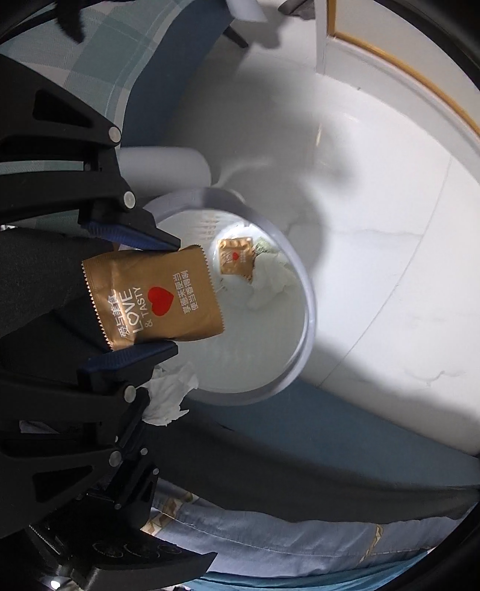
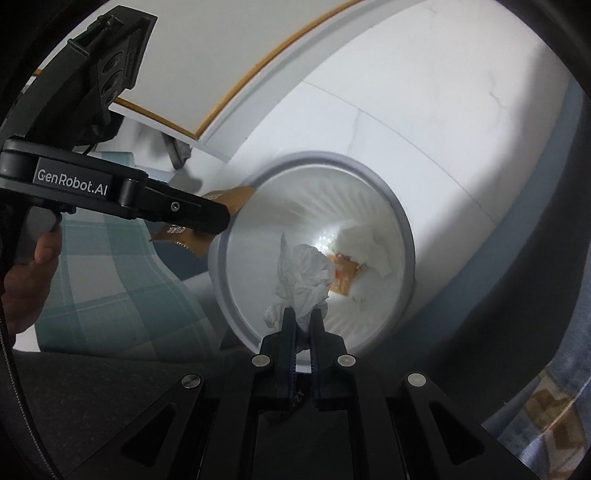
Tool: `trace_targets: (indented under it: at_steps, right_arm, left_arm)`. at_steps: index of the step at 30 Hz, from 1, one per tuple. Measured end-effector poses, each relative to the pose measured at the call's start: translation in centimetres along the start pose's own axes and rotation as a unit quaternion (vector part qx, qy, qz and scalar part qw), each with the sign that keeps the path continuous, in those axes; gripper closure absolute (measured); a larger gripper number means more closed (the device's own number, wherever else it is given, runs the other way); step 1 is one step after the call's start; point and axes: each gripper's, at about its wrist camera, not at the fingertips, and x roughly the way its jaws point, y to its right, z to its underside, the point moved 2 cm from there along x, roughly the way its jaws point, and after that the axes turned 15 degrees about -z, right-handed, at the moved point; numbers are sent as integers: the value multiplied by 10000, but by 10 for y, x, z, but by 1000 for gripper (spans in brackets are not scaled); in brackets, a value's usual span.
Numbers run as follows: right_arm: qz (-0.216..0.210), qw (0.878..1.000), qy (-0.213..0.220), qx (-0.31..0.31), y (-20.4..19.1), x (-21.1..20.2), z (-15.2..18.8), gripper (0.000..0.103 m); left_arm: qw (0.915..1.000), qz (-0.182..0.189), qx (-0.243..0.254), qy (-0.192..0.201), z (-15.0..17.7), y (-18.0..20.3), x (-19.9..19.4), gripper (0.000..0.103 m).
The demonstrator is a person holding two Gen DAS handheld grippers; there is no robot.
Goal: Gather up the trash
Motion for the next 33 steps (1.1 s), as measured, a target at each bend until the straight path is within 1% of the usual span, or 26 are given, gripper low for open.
trace_targets:
  at_steps: [3,4,6,8,11,14,16,18,20,21,24,26,28,30,33]
  right_arm:
    - [30,9999,-111,69,2,3,0,95]
    - [50,9998,-149,77,3,4,0,95]
    - [114,9996,-243,74,3,7,-1,95]
    - [161,9994,-293,45,2,10,2,94]
    - [182,9994,-287,5,0,11,5,88]
    - [145,9995,-263,27,0,10,5,81]
    - [158,9995,-265,35,0,10,5,73]
    - [179,9995,-271,8,-1,10,5,71]
    - [190,9995,-242,-78,-4,9,6,69]
    - [186,9995,-229,-109,-5,8,7,66]
    - [186,9996,-155,-156,-8,5,7,60]
    - [173,9997,-77,-172,-9,0,7,60]
    - [172,9996,36,-219,-13,-6,6,56]
    - [160,9989,263,-345,-20,-14,6,55]
    - [161,9968,550,-551,-30,-30,3,51]
  left_arm:
    - [9999,23,0,-171,-2,-1,9,53]
    - [9999,27,2,-168,-4,-1,10,53]
    - [9999,63,-14,-135,-7,-1,10,45]
    - [9999,77,-91,-90,-9,-4,9,42]
    - [9996,158,-161,-142,-11,-7,12,42]
    - [9998,59,-143,-152,-10,-8,15,42]
    - [9998,50,-138,-149,-8,-11,14,42]
    - [9998,1,-149,-104,-7,-14,11,42]
    - [9999,-143,-90,-3,-6,-16,4,42]
    - [9998,-180,-65,53,-5,-16,-1,42]
    - [9989,-317,-63,327,-3,-19,-20,42]
    - [9975,-417,-99,564,1,-22,-34,42]
    - [9957,-512,-231,739,7,-24,-48,42]
    - [9940,-523,-336,895,15,-25,-61,42]
    - [9889,-603,-434,1290,28,-24,-83,42]
